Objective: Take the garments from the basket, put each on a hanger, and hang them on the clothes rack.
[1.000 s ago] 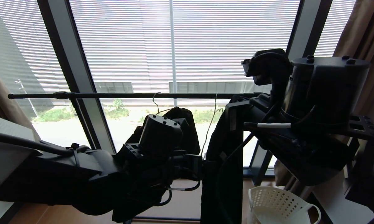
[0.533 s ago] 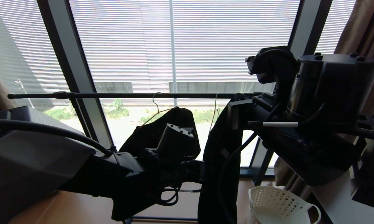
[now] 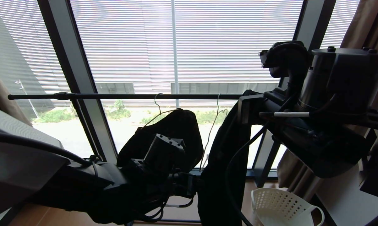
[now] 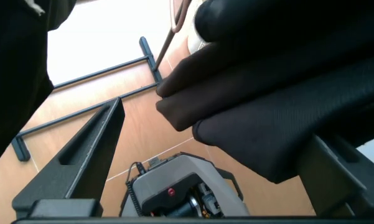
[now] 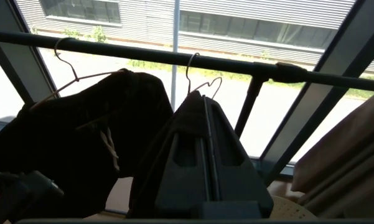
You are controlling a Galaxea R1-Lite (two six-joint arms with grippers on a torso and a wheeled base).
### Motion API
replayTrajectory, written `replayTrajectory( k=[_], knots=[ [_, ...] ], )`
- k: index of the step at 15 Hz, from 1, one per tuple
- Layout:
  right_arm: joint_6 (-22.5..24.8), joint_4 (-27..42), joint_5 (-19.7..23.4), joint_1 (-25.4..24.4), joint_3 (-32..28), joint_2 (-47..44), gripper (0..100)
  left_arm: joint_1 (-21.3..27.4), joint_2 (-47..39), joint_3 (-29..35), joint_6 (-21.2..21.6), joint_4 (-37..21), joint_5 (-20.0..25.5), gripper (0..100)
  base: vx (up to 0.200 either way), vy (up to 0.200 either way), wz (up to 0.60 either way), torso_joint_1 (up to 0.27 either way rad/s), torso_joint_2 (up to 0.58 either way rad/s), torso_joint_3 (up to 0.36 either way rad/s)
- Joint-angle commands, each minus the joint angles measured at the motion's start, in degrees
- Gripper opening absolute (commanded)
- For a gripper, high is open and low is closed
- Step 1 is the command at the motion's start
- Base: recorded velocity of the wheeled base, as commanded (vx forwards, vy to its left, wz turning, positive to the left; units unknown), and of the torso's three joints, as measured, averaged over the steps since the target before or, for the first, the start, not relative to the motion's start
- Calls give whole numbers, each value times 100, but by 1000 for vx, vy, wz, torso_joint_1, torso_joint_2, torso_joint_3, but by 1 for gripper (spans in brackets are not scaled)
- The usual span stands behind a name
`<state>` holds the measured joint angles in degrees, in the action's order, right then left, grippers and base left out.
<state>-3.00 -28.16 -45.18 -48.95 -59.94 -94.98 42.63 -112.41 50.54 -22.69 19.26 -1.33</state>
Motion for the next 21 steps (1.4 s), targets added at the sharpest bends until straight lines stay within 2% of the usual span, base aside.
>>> replayTrajectory(
  k=[1, 4, 5, 9, 14, 18, 21],
  knots=[
    [1, -5, 0, 34, -9, 32, 0, -27, 483, -238, 1, -10, -8, 100, 0, 0, 0, 0, 0, 0],
    [19, -102, 0, 148, -26, 23, 0, -18, 764, -510, 1, -10, -8, 100, 0, 0, 0, 0, 0, 0],
    [19, -181, 0, 228, -18, 23, 0, -18, 791, -554, 1, -10, -8, 0, 0, 0, 0, 0, 0, 0],
    [36, -199, 9, 447, -35, 6, 0, -18, 1230, -712, 1, -10, -166, 0, 0, 0, 0, 0, 0, 0],
    [89, -128, 35, 456, -18, -38, 0, -159, 1854, -853, 19, -10, -166, 0, 0, 0, 0, 0, 0, 0],
    [159, 56, 115, 447, 158, -197, 0, -545, 1889, -299, 36, -72, -140, 0, 0, 0, 0, 0, 0, 0],
    [168, 751, 343, 438, 141, -214, 0, -695, 1898, 483, 194, -1065, -60, 0, 0, 0, 0, 0, 0, 0]
  ],
)
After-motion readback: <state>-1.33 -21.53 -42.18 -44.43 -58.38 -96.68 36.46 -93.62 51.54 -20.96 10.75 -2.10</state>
